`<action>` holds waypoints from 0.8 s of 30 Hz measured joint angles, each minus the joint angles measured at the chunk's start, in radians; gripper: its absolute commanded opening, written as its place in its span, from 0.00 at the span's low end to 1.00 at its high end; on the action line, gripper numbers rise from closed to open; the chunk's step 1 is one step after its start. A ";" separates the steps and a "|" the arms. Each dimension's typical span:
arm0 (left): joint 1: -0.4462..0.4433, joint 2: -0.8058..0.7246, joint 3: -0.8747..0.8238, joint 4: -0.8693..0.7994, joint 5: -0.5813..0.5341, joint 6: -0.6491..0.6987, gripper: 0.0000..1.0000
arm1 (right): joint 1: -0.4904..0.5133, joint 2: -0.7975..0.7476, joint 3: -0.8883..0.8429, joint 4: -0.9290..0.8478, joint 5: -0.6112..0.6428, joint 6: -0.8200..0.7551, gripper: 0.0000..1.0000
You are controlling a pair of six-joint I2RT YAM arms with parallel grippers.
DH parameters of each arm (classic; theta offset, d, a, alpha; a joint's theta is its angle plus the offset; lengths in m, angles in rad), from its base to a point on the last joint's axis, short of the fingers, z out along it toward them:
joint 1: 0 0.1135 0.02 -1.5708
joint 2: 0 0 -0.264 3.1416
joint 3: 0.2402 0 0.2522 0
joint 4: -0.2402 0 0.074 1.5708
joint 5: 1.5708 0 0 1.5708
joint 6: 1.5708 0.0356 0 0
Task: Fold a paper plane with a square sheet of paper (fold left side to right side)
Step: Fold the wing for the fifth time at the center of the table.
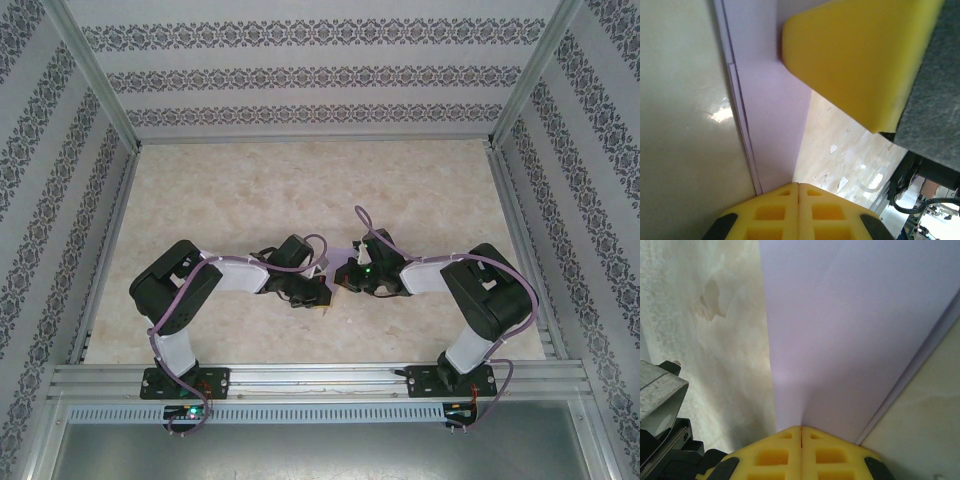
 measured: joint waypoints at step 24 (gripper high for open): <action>0.004 -0.114 -0.069 -0.043 -0.025 0.010 0.05 | -0.006 0.007 0.006 -0.006 -0.017 -0.014 0.00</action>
